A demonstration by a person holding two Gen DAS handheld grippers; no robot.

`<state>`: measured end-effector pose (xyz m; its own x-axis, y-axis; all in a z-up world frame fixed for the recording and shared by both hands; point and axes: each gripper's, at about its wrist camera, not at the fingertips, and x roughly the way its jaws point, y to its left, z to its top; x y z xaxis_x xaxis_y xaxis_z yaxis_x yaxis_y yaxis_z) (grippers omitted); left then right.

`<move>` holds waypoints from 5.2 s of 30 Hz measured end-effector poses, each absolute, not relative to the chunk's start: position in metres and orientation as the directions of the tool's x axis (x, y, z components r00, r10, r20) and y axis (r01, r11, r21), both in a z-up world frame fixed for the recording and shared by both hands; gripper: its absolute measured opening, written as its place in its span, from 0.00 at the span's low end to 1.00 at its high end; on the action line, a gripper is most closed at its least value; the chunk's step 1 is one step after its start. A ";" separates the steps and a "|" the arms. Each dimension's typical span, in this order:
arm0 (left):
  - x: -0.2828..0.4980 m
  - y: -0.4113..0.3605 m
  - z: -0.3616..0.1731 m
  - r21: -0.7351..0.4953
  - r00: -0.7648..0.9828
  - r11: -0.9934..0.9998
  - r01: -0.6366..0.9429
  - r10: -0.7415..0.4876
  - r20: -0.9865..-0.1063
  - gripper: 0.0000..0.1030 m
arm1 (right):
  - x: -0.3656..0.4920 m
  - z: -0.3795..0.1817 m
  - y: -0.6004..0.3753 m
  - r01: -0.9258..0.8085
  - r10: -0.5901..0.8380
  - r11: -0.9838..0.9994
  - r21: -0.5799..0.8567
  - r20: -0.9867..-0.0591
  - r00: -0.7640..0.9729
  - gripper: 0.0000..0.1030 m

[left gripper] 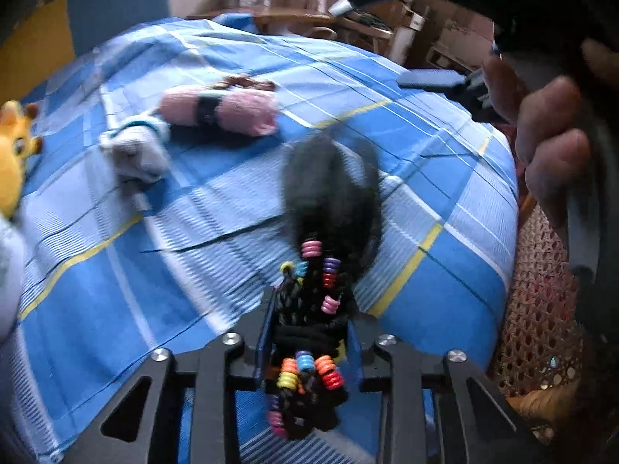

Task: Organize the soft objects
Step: 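Grasp the black beaded hair piece with the left tool, then grasp the pink towel roll with the right tool while the left tool holds the hair piece, then release the hair piece onto the tray with the left tool while the right tool holds the towel, then carry the pink towel roll toward the gold tray with the right tool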

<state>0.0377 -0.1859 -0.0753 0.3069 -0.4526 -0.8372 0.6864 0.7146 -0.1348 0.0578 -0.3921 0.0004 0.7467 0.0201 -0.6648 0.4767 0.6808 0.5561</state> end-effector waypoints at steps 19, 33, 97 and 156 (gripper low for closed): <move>0.015 -0.030 -0.091 -0.057 0.600 0.937 0.346 -0.268 -0.754 0.30 | 0.089 -0.023 -0.350 0.434 0.070 0.819 0.375 -0.817 0.573 0.47; 0.018 -0.028 -0.094 -0.085 0.613 0.925 0.371 -0.313 -0.726 0.30 | 0.183 -0.030 -0.275 0.090 -0.085 0.995 -0.050 -0.891 0.447 0.46; 0.004 -0.029 -0.084 -0.031 0.596 0.945 0.325 -0.230 -0.769 0.29 | 0.180 -0.075 -0.265 0.044 -0.232 0.970 -0.238 -0.862 0.450 0.41; -0.048 0.222 0.012 -0.034 0.698 0.963 -0.269 0.171 -0.696 0.61 | 0.273 0.044 -0.180 0.029 -0.256 0.956 -0.293 -0.778 0.575 0.36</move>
<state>-0.0476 0.2221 0.0125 0.6979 0.1706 -0.6955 -0.2690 0.9625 -0.0338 0.2733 -0.1804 0.0439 0.5746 -0.2556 -0.7775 0.0292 0.9558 -0.2926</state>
